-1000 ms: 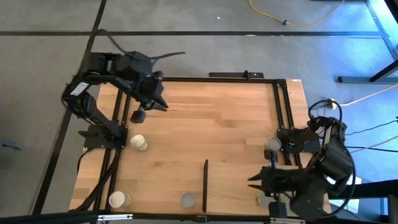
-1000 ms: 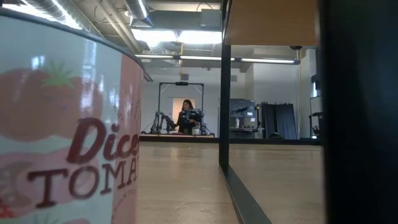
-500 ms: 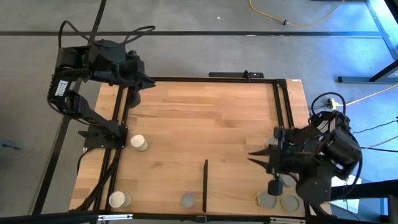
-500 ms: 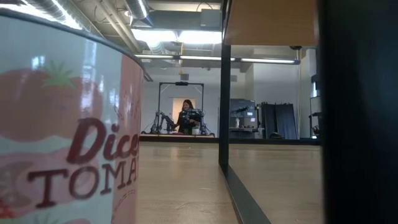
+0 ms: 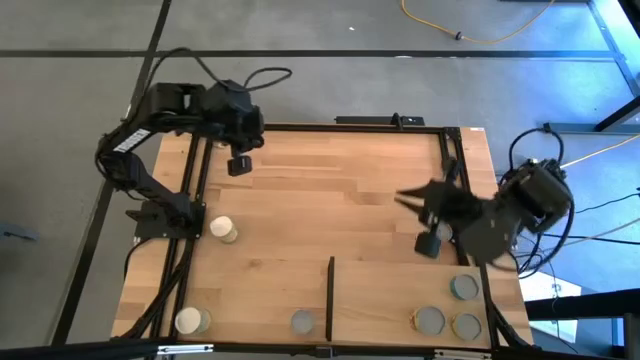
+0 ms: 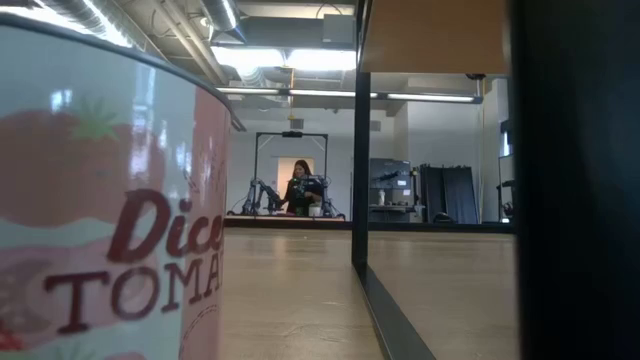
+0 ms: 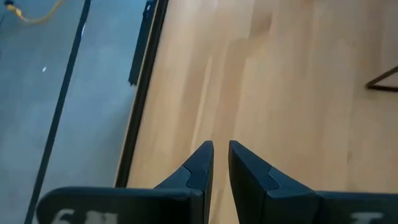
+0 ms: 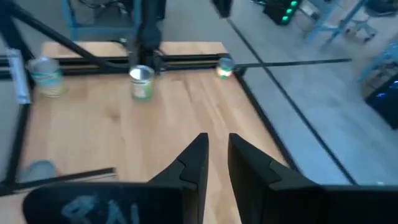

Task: Pick and place cans onto a shelf
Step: Put the canned mixed fruits on the shelf

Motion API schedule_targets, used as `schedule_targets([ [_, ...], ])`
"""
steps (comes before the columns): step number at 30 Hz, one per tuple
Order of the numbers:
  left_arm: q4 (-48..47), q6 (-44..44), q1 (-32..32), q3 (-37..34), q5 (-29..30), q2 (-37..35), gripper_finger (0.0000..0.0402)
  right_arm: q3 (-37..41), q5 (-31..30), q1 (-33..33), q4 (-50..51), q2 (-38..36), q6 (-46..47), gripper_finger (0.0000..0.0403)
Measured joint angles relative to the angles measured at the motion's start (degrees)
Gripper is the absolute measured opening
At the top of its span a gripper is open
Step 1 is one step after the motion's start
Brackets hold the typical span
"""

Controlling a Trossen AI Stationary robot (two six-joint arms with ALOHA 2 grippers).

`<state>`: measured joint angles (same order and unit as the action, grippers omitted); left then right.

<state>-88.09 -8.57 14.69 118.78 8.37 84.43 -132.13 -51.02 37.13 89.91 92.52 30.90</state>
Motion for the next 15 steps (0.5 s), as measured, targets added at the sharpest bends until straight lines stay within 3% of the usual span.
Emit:
schedule_targets([
  [4,0.85,-0.65,1.04,-1.93,-0.21,-0.06,0.0042,6.72,4.81,-3.91,0.02,-6.02,-2.36,0.0063],
  [9,0.90,-1.06,2.08,-1.93,-0.04,-0.12,0.0042,19.64,9.22,-6.68,0.09,-16.86,1.80,0.0063],
  [15,0.89,-1.04,4.09,-1.93,-0.10,-0.12,0.0042,35.13,27.18,-7.81,0.25,-28.21,8.08,0.0063],
])
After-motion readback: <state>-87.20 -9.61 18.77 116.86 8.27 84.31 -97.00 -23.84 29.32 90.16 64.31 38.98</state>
